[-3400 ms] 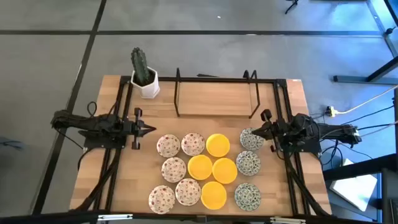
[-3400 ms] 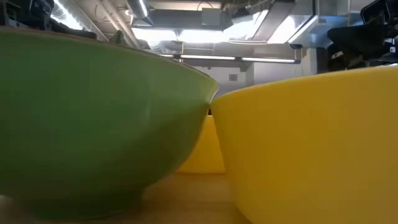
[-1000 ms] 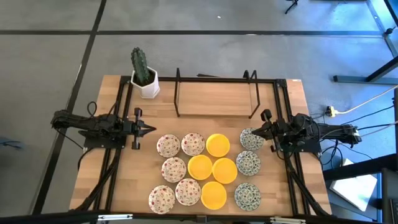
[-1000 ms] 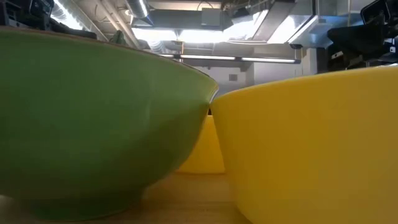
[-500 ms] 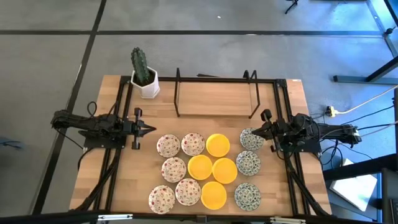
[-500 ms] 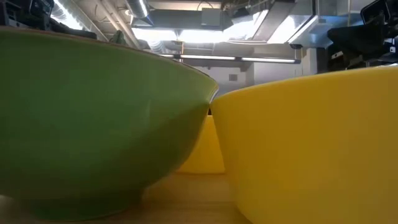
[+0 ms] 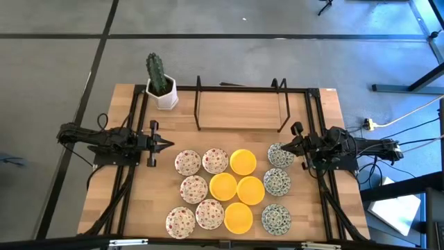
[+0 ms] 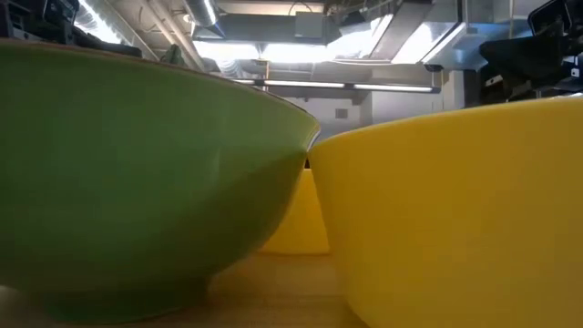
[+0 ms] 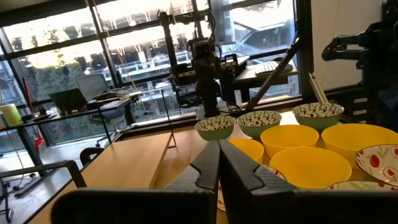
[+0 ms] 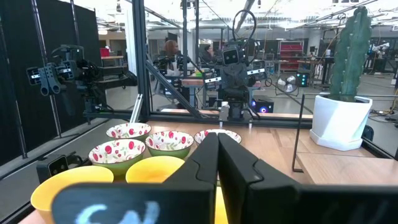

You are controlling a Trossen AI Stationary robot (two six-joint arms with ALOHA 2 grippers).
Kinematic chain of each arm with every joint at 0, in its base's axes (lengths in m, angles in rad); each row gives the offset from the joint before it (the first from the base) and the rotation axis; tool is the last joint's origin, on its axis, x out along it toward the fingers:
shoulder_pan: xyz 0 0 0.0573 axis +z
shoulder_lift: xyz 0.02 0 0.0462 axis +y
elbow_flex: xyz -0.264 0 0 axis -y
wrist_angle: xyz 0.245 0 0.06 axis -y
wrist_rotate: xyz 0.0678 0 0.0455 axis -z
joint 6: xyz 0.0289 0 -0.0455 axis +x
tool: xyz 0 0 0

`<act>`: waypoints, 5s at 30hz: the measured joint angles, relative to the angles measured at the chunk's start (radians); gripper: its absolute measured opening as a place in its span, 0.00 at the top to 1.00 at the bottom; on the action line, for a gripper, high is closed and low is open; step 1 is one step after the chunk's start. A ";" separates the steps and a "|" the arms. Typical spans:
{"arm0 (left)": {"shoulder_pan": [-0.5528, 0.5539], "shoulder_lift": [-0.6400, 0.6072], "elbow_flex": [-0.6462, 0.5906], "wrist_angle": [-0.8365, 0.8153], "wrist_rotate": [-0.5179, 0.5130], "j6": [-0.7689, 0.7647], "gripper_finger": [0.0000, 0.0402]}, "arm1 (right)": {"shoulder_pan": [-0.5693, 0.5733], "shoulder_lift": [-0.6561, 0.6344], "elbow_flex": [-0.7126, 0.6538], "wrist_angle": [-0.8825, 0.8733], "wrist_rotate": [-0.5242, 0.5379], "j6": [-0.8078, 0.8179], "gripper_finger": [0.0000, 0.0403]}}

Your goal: Pick & Place Mini bowls

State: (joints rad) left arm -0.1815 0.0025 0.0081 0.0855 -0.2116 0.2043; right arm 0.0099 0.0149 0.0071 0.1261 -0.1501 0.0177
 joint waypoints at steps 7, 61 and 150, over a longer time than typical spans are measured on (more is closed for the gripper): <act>0.000 0.000 0.000 0.000 0.000 0.000 0.99 | 0.000 0.000 0.000 0.000 0.000 0.000 0.97; 0.000 0.000 0.000 0.000 0.000 0.000 0.99 | 0.000 0.000 0.000 0.000 0.000 0.000 0.97; 0.000 0.011 0.047 0.192 -0.169 -0.255 0.99 | 0.000 0.000 0.000 0.000 0.000 0.000 0.97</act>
State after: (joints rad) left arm -0.1814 0.0133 0.0553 0.2775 -0.3804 -0.0506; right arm 0.0100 0.0151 0.0071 0.1265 -0.1501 0.0181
